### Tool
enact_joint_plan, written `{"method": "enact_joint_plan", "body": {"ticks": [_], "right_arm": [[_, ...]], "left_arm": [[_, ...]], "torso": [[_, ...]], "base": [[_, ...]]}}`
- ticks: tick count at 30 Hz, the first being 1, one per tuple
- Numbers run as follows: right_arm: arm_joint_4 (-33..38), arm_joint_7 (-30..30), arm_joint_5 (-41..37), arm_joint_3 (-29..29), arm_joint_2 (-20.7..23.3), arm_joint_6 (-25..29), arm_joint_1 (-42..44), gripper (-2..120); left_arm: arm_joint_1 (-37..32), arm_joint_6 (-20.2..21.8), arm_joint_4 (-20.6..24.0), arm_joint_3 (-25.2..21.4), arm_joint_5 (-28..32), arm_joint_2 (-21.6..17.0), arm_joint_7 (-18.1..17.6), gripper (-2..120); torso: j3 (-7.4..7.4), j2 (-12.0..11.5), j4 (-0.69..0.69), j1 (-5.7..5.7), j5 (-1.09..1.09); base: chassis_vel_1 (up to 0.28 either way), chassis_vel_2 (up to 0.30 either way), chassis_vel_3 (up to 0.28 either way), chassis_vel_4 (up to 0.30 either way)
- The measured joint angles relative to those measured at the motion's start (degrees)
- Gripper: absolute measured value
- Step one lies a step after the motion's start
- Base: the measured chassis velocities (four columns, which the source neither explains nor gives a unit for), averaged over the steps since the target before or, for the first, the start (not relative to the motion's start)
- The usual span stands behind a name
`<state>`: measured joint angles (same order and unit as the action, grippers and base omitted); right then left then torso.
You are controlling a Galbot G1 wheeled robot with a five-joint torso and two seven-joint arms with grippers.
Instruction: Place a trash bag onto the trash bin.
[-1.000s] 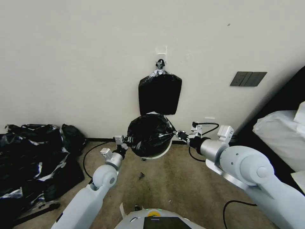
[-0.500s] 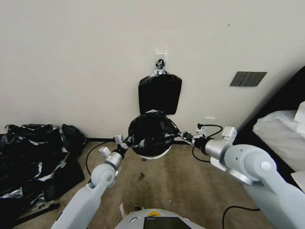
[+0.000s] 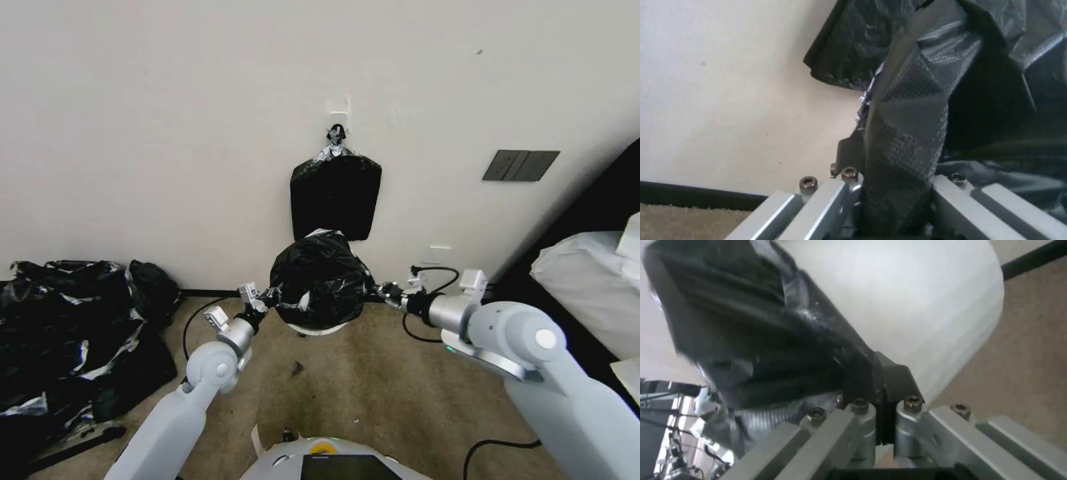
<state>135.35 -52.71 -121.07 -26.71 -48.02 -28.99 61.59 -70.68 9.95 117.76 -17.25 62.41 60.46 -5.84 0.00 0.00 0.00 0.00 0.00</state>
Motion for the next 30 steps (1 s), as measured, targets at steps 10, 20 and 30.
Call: {"method": "enact_joint_plan", "body": {"ticks": [10,20,30], "right_arm": [[2.03,-0.97,4.72,-0.13,0.69,-1.50,-0.01,14],[5.27,-0.29,9.29,-5.89,3.58,-2.91,2.61,51],[8.03,21.67,24.77,-2.79,10.20,-4.23,-2.34,87]], "left_arm": [[1.52,2.24,-0.01,1.01,0.90,0.51,-3.73,1],[3.41,3.48,-1.62,2.00,-2.43,0.23,-6.48,1],[4.79,3.33,-0.61,4.03,-10.87,-0.57,-9.25,1]], "torso": [[0.00,0.00,0.00,0.00,0.00],[0.00,0.00,0.00,0.00,0.01],[0.00,0.00,0.00,0.00,-0.01]], "base": [[0.000,0.000,0.000,0.000],[0.000,0.000,0.000,0.000],[0.000,0.000,0.000,0.000]]}}
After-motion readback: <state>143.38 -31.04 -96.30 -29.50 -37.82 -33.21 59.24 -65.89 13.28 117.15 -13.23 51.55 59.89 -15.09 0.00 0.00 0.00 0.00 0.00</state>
